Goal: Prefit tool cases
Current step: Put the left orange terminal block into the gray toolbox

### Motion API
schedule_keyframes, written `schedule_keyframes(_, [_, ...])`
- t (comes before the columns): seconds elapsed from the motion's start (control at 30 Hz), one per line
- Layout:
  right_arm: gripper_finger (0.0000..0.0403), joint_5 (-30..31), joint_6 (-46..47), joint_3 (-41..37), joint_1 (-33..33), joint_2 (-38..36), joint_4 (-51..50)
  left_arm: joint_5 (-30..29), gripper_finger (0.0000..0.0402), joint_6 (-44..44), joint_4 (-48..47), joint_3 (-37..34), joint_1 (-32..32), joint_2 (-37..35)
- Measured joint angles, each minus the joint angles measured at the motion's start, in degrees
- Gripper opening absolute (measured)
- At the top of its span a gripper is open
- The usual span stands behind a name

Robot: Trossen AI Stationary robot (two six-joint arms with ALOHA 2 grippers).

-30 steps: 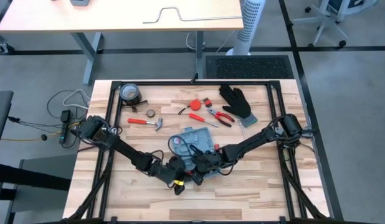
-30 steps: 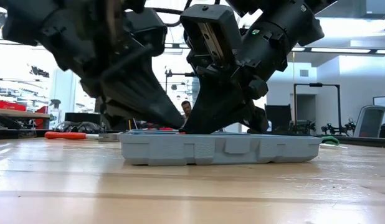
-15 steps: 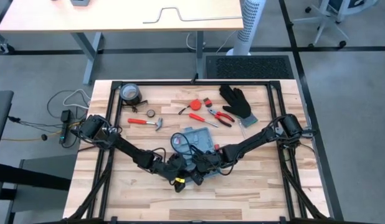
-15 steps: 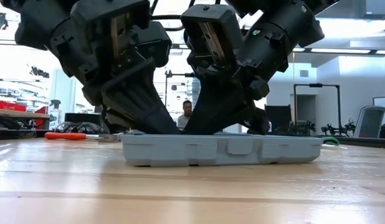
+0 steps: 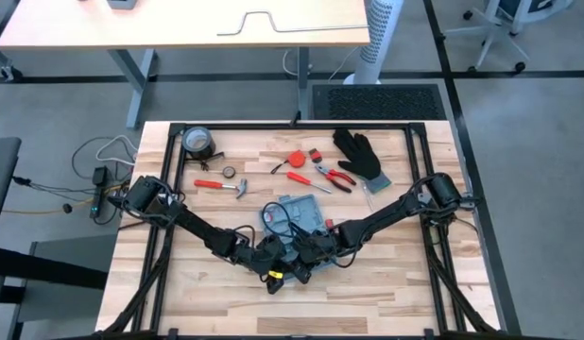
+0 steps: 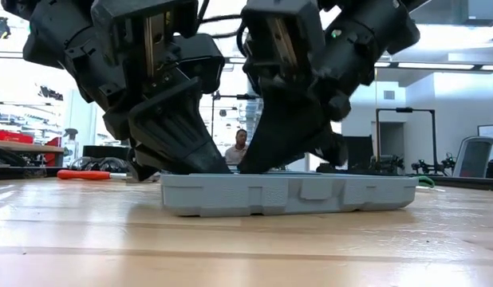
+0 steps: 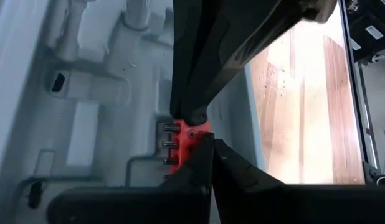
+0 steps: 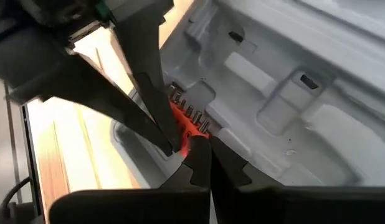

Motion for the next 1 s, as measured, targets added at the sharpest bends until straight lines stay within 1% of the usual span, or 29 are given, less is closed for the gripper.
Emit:
schedule_keyframes(0.17, [0.0011,0.59,-1.16,-0.05,-0.52,-2.22,-1.33,0.28,0.0000,0.02,-0.08,0.00,0.00,0.00])
schedule_keyframes(0.37, [0.0003,0.42,-1.47,0.00,0.02,-2.31,-0.63,0.76,0.0000,0.11,-0.08,0.00,0.02,0.00])
schedule_keyframes(0.5, [0.0002,0.22,-1.32,0.03,0.48,-0.78,0.12,0.70,0.0000,0.11,-0.03,0.00,0.12,0.00])
schedule_keyframes(0.67, [0.0001,-0.47,0.58,0.10,0.39,1.78,3.61,0.74,0.0000,0.11,-0.28,-0.09,0.14,0.00])
schedule_keyframes(0.83, [0.0001,-0.49,0.69,0.25,0.20,1.91,1.63,0.74,0.0000,0.30,-0.13,-0.11,0.13,0.00])
schedule_keyframes(1.0, [0.0001,-1.09,0.45,0.35,0.03,1.87,-0.40,1.41,0.0000,3.91,2.35,-0.38,0.75,-0.28])
